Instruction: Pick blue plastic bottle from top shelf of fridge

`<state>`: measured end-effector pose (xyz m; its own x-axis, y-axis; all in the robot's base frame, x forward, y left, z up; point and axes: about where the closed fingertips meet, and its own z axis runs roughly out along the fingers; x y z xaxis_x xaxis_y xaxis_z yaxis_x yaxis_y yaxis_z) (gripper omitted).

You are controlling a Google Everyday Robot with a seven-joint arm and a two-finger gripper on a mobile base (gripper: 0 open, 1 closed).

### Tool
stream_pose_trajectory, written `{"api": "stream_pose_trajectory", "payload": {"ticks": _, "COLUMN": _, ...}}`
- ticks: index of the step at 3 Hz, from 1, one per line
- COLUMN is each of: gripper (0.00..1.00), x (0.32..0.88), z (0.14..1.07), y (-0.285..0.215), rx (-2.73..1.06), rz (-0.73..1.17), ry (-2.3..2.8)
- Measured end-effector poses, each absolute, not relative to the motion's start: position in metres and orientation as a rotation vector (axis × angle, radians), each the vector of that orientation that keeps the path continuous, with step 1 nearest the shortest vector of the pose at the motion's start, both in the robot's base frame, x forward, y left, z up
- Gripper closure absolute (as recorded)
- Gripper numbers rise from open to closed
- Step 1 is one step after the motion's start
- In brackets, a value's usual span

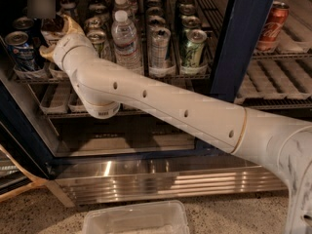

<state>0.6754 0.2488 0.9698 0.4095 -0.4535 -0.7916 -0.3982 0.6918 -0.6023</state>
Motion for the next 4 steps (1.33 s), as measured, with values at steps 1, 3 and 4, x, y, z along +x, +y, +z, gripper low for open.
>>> {"api": "stream_pose_trajectory", "payload": {"ticks": 1, "gripper": 1.00, "x": 0.633, "z": 0.963, "y": 0.255, "rx": -0.882, "rz": 0.067, "ry": 1.136}}
{"api": "stream_pose_trajectory", "payload": {"ticks": 3, "gripper": 1.00, "x": 0.550, "z": 0.967, "y": 0.252, "rx": -0.889, "rz": 0.235, "ry": 1.046}}
{"api": "stream_pose_trajectory", "payload": {"ticks": 4, "gripper": 1.00, "x": 0.544, "z": 0.971, "y": 0.246, "rx": -0.882, "rz": 0.238, "ry": 1.038}}
